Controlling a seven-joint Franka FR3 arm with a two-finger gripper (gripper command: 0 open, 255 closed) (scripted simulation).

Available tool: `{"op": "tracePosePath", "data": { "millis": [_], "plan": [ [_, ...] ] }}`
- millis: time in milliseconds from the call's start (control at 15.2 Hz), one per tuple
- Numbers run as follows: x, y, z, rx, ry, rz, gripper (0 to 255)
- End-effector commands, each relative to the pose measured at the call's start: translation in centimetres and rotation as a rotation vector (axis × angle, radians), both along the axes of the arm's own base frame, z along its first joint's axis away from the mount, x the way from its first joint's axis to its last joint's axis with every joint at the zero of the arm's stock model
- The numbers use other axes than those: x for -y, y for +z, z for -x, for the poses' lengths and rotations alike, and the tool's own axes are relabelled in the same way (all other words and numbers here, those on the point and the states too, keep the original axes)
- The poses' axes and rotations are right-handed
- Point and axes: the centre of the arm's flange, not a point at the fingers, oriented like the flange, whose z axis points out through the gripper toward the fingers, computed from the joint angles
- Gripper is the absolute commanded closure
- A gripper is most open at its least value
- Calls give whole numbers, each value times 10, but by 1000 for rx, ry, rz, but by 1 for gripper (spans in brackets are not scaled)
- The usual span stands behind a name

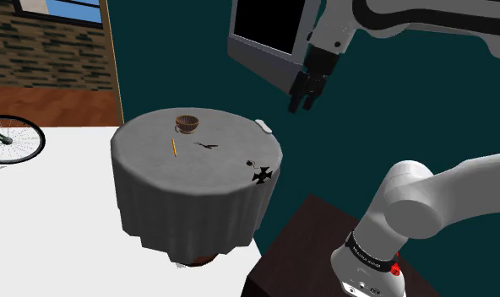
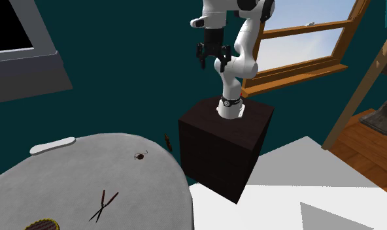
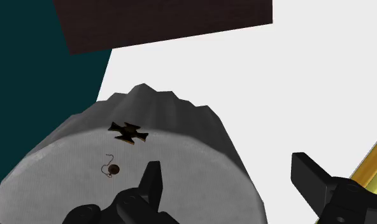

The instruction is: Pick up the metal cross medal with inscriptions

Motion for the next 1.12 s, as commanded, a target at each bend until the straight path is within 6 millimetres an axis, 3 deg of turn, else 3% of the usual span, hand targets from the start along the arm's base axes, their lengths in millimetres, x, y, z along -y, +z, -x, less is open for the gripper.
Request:
{"op": "tracePosePath", "data": {
  "millis": [0, 1056],
  "plan": [
    [0, 0, 0, 0, 0, 0, 0],
    [82, -170, -95, -65, -248, 8, 0]
  ]
}}
